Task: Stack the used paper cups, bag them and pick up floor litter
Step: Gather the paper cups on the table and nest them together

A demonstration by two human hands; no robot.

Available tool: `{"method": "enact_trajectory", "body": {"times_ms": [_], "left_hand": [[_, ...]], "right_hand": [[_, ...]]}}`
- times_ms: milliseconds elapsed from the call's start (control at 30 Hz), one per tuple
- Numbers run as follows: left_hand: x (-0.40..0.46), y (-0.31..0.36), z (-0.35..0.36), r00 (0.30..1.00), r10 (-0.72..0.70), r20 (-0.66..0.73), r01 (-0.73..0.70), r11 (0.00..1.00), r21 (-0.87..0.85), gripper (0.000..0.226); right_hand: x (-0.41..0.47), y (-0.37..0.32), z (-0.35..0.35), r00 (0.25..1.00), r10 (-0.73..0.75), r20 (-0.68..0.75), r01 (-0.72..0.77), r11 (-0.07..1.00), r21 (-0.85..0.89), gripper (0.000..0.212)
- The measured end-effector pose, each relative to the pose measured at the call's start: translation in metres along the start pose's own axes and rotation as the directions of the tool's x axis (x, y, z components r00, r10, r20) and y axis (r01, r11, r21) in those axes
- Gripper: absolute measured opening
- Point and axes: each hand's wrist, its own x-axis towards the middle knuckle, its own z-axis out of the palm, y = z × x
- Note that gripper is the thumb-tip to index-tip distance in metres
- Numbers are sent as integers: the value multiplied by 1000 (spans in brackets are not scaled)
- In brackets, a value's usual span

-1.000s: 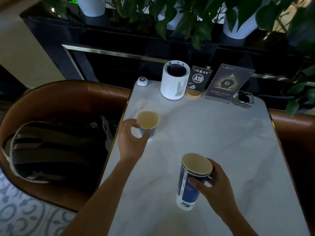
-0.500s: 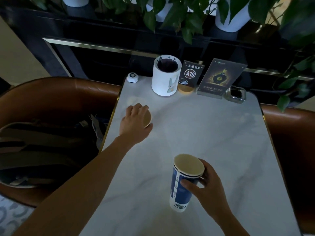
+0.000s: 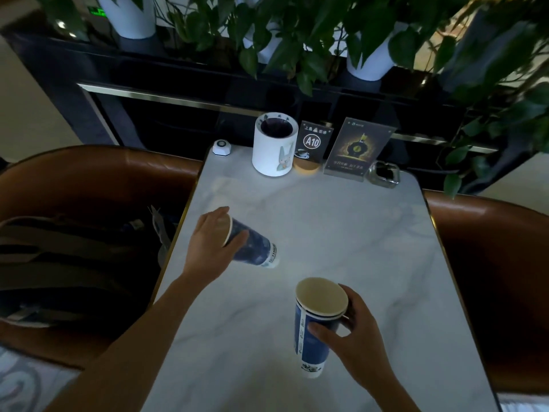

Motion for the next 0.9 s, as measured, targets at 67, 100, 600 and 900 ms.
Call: {"method": "enact_trajectory", "body": {"times_ms": [67, 100, 600, 900], "left_hand": [[-26, 3, -4, 998, -40, -54, 34, 993, -110, 54], [-39, 3, -6, 995, -68, -67, 54, 981, -184, 51], [-134, 19, -24, 991, -124, 56, 135, 832, -538, 61], [-143, 34, -37, 992, -69, 109, 121, 786, -606, 53]], "right_hand": [[-11, 3, -2, 1000, -9, 9, 9, 1000, -30, 77], [-14, 4, -3, 1000, -11, 12, 12, 999, -38, 76], [-72, 8, -16, 994, -70, 88, 87, 975, -207, 77], [-69, -3, -15, 982, -150, 112, 181, 913, -364, 70]]}}
